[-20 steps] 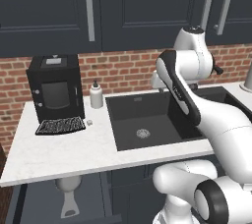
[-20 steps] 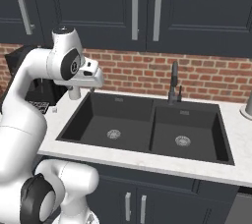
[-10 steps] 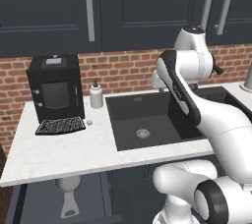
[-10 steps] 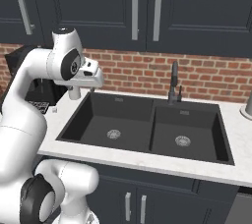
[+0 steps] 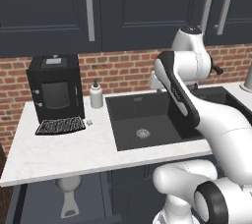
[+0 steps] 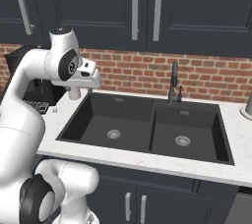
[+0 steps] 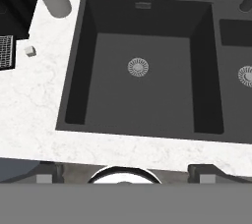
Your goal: Pick the measuring cup from the drawer and place it on the counter.
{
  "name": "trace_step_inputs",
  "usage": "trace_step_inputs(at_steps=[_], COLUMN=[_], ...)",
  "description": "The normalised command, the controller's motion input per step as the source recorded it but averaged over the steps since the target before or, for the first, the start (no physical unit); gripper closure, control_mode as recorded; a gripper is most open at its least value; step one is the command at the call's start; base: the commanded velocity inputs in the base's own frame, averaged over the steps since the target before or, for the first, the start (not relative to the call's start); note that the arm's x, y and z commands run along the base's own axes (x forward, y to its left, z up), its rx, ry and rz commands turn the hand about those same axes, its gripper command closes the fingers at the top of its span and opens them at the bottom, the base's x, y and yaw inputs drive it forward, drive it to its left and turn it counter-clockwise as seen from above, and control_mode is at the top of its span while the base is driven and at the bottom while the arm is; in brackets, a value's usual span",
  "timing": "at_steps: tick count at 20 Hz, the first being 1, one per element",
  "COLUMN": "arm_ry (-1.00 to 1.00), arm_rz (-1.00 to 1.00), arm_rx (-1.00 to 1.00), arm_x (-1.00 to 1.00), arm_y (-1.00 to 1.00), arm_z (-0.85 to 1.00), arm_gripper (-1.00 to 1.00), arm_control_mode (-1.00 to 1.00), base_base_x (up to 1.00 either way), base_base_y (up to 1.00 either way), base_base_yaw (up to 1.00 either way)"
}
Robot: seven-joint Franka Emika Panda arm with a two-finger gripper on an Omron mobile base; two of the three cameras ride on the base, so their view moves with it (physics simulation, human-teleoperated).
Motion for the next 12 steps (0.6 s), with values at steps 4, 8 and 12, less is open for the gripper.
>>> trace_step_inputs(at_steps=[4, 8, 12], arm_ry=[0.06, 0.11, 0.13], arm_rz=[0.00, 0.00, 0.00], arm_rx=[0.00, 0.00, 0.00], arm_x=[-0.49, -0.60, -0.65], arm_y=[0.81, 1.00, 1.00], arm_z=[-0.08, -0.24, -0.29], arm_gripper=[-1.00, -1.00, -1.00], arm_control_mode=[-1.00, -1.00, -1.00], base_base_x=[0.00, 0.00, 0.00], base_base_y=[0.00, 0.00, 0.00], base_base_yaw=[0.00, 0.00, 0.00])
